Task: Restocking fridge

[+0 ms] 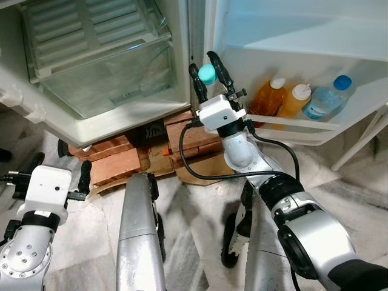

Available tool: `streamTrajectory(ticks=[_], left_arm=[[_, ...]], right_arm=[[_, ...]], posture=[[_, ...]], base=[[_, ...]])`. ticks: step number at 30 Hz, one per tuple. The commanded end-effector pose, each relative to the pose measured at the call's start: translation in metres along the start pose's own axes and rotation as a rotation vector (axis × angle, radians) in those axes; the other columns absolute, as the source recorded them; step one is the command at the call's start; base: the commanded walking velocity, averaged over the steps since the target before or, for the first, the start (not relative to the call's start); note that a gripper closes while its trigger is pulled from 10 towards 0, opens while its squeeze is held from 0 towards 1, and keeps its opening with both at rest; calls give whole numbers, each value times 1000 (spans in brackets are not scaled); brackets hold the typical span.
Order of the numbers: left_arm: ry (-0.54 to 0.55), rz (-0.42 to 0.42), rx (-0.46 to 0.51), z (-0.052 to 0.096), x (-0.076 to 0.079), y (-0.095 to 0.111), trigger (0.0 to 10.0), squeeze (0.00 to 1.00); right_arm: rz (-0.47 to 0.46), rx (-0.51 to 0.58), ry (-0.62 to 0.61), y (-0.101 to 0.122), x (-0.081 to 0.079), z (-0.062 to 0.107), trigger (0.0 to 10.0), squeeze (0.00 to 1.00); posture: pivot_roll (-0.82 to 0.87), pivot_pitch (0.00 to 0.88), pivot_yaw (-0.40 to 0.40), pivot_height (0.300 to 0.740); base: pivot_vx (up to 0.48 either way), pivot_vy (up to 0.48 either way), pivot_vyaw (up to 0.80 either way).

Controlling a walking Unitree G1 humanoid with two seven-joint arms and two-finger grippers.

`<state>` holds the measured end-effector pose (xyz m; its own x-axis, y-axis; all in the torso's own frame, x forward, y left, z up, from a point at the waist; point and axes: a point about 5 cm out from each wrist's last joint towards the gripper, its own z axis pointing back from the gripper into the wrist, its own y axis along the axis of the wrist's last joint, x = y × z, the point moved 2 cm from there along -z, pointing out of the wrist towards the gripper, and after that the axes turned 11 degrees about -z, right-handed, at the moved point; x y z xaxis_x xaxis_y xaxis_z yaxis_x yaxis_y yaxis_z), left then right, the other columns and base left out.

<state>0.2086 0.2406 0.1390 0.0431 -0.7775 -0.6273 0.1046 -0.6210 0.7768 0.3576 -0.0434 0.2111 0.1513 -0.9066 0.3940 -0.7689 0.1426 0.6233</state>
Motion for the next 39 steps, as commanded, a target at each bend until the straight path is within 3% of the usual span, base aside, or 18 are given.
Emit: streamTrajectory(ticks=[1,5,9,14,25,28,33,37,39], left_arm=[[-3,-33,-7,4,-4,-1,10000,0],[4,-44,0,5,-8,2,10000,0],[6,-53,-7,9,-12,0,10000,0],[-5,-53,-4,9,-9,2,10000,0],[-14,-61,-2,10,-11,3,10000,0],[-14,-64,1,10,-12,4,10000,0],[-14,-54,-18,18,-18,4,10000,0],[-29,-61,-27,22,-15,3,10000,0],[-40,-50,-26,20,-10,4,10000,0]], right_arm=[[19,9,-48,2,3,-8,10000,0],[56,-5,20,-4,-4,-1,10000,0],[103,52,38,3,0,-9,10000,0],[112,162,-60,22,22,-32,10000,0],[80,-17,-184,-5,21,-16,10000,0],[86,4,-148,-1,15,-18,10000,0],[99,145,-27,20,5,-36,10000,0],[121,52,-33,7,7,-34,10000,0],[79,-18,-42,-2,11,-26,10000,0]], posture=[[443,393,66,537],[461,399,70,537],[461,399,75,537],[462,397,82,537],[488,404,101,537],[501,411,101,537],[518,438,103,537],[508,451,111,537],[486,434,95,537]], base=[[0,0,0],[0,0,0],[0,0,0],[0,0,0],[0,0,0],[0,0,0],[0,0,0],[0,0,0],[0,0,0]])
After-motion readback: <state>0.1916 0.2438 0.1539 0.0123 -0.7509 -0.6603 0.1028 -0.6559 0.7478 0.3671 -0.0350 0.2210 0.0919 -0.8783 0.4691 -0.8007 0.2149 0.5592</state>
